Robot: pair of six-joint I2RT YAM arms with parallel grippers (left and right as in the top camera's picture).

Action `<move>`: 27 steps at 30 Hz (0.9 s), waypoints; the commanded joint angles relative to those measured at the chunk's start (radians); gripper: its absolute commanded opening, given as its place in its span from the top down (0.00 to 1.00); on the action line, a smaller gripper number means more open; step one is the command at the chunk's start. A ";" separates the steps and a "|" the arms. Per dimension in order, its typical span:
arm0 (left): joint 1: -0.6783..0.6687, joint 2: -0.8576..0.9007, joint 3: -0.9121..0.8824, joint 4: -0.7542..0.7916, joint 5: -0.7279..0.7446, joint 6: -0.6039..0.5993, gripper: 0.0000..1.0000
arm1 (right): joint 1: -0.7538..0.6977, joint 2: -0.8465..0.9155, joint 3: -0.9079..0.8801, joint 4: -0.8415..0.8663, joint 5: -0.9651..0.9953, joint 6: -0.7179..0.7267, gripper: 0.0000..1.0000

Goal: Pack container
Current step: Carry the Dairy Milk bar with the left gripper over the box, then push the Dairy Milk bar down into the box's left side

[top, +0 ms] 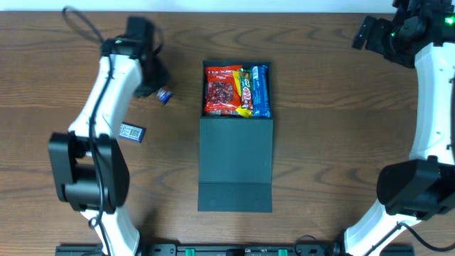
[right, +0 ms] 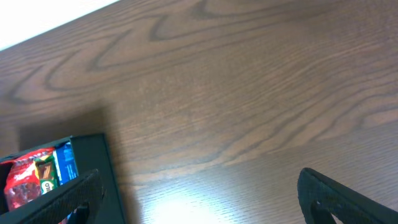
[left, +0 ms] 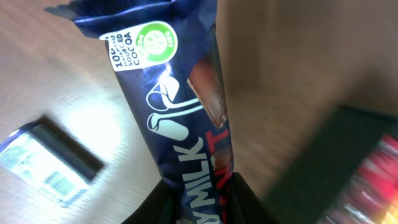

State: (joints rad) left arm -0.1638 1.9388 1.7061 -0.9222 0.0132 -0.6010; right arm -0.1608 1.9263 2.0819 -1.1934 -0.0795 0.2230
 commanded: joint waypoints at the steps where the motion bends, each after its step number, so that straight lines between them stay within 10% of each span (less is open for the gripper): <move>1: -0.122 -0.014 0.087 0.003 -0.050 0.098 0.85 | 0.001 -0.014 -0.003 -0.004 -0.007 0.008 0.01; 27: -0.322 0.317 0.414 -0.185 0.191 0.278 0.82 | 0.001 -0.014 -0.003 -0.019 -0.007 -0.015 0.01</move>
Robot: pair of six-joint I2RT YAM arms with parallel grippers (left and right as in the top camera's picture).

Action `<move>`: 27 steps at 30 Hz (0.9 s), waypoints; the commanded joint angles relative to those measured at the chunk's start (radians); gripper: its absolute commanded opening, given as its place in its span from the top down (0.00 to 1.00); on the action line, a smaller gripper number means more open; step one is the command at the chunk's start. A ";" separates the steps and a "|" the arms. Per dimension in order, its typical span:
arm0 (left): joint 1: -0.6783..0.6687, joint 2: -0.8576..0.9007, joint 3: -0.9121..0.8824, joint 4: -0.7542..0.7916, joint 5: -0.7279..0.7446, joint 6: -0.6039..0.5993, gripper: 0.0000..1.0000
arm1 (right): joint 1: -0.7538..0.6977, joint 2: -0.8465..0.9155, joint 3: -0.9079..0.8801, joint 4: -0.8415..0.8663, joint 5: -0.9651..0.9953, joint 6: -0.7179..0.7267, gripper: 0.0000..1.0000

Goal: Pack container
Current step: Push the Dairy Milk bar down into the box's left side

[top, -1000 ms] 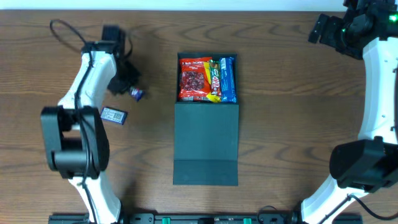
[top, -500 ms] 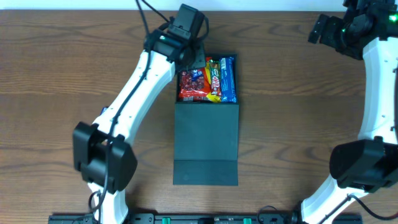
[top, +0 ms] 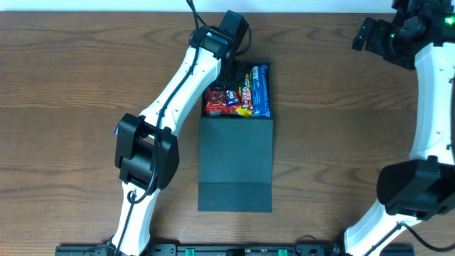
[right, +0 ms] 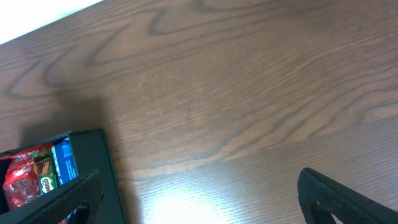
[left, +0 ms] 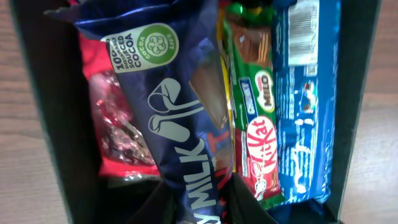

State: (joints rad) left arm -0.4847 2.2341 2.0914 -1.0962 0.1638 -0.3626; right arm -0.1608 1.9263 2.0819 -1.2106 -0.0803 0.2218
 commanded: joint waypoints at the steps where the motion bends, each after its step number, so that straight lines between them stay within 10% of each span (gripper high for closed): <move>1: -0.001 0.026 0.028 -0.014 0.041 0.051 0.81 | 0.001 -0.014 -0.003 -0.002 -0.006 -0.014 0.01; 9: 0.000 0.034 0.028 -0.018 0.040 0.072 0.78 | 0.001 -0.014 -0.003 -0.003 -0.006 -0.014 0.01; 15: 0.000 0.034 0.028 -0.019 0.043 0.079 0.42 | 0.001 -0.014 -0.003 -0.003 -0.006 -0.014 0.01; 27: 0.021 0.025 0.097 -0.140 -0.064 0.050 0.43 | 0.001 -0.014 -0.003 -0.005 -0.006 -0.014 0.01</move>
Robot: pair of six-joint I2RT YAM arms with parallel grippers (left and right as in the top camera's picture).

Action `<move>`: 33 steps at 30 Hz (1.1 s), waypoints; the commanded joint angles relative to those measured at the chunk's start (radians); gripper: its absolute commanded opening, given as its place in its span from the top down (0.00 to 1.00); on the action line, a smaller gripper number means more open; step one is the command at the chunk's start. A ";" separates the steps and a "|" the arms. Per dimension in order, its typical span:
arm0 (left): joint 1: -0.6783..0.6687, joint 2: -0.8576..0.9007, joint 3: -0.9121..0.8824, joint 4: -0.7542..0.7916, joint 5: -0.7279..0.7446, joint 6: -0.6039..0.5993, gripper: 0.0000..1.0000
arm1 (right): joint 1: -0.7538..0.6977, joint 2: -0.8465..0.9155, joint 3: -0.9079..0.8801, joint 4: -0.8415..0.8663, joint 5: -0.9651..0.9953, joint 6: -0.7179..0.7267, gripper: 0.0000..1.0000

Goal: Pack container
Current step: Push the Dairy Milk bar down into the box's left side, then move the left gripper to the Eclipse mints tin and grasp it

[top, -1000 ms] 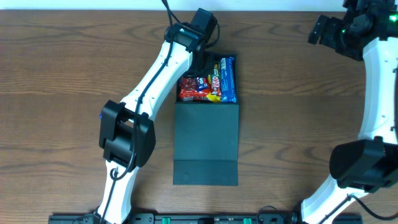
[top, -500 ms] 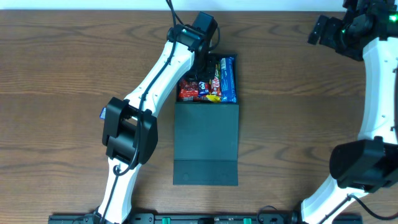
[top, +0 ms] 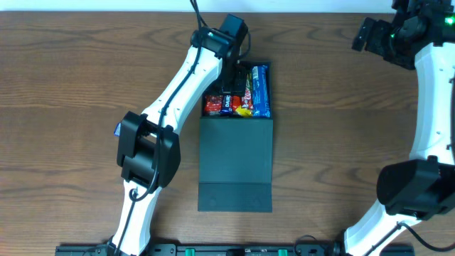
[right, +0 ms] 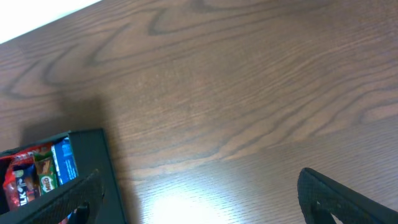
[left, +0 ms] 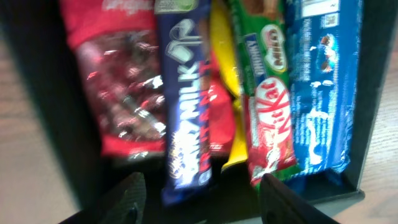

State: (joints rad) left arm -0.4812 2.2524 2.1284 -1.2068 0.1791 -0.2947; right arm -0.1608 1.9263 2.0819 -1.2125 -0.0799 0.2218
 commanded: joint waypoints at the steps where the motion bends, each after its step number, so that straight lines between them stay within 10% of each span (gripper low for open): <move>1: 0.026 0.001 0.082 -0.063 -0.124 -0.034 0.45 | 0.001 -0.014 -0.003 -0.003 -0.006 -0.014 0.01; 18: 0.531 -0.314 -0.013 -0.343 -0.249 -0.249 0.58 | 0.002 -0.014 -0.003 0.003 -0.007 -0.013 0.01; 26: 0.606 -0.600 -0.758 0.151 -0.101 -0.352 0.37 | 0.003 -0.014 -0.003 0.012 -0.007 0.010 0.01; 33: 0.606 -0.554 -1.009 0.369 -0.014 -0.699 0.35 | 0.003 -0.014 -0.003 0.012 -0.007 0.009 0.01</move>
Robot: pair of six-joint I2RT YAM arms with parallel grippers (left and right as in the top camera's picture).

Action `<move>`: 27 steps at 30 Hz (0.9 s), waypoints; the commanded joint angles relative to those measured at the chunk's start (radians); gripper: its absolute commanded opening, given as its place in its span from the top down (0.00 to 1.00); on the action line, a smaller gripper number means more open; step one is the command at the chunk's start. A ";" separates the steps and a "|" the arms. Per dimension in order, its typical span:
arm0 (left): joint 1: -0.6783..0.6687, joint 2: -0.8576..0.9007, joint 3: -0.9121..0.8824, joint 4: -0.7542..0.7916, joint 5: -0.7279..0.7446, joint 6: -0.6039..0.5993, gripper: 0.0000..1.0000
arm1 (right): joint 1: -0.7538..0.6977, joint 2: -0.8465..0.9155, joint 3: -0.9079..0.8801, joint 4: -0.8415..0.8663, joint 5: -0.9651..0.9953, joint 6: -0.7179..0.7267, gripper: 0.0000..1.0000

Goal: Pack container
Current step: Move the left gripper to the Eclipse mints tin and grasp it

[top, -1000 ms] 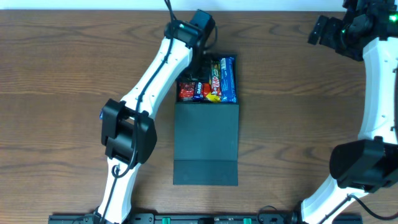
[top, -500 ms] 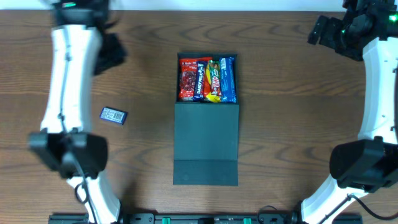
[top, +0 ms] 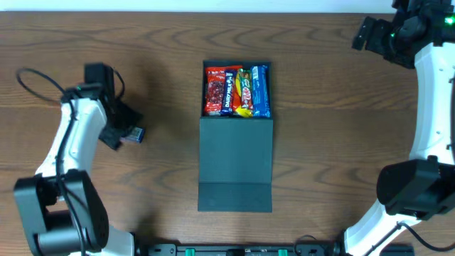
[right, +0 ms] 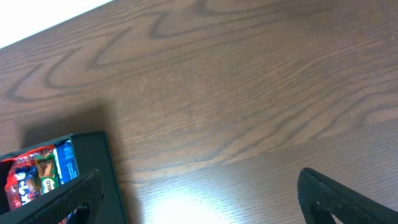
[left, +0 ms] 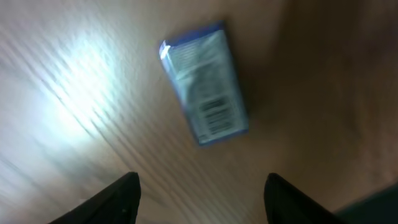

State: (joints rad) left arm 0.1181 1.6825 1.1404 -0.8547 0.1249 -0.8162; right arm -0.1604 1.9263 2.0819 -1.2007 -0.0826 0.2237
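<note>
The dark green box (top: 236, 165) lies mid-table, and its open far end holds a red candy bag, a dark blue Dairy Milk bar (top: 229, 92), a KitKat and a blue bar. A small blue-and-white packet (top: 134, 133) lies on the wood to the left. My left gripper (top: 115, 135) hangs just beside and above it, open and holding nothing. In the left wrist view the packet (left: 204, 93) lies ahead of the spread fingertips (left: 118, 199). At the far right corner my right gripper (right: 205, 199) is open and holds nothing.
The box's near part (top: 235, 195) is covered by its dark lid. The box corner (right: 93, 162) shows at the left of the right wrist view. The table's back edge (right: 37, 25) is close to the right arm.
My left gripper has gone from over the open box to the left side of the table, above the small blue packet. The Dairy Milk bar stays in the box. The right arm has not moved.
My left gripper was shut on the Dairy Milk bar above the table at the left. Then it held the bar over the open box. Then it was open with the bar lying among the snacks. Now it is open over the blue packet.
</note>
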 commanded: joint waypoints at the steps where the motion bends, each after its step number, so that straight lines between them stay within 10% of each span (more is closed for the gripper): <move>1: 0.007 0.029 -0.026 0.040 0.037 -0.202 0.35 | 0.003 -0.013 -0.003 0.000 -0.004 0.007 0.01; 27: 0.072 0.210 -0.026 0.153 0.026 -0.228 0.43 | 0.003 -0.013 -0.003 0.000 -0.003 -0.016 0.01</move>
State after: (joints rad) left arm 0.1749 1.8687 1.1099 -0.6987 0.1604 -1.0752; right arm -0.1604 1.9263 2.0819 -1.2003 -0.0822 0.2222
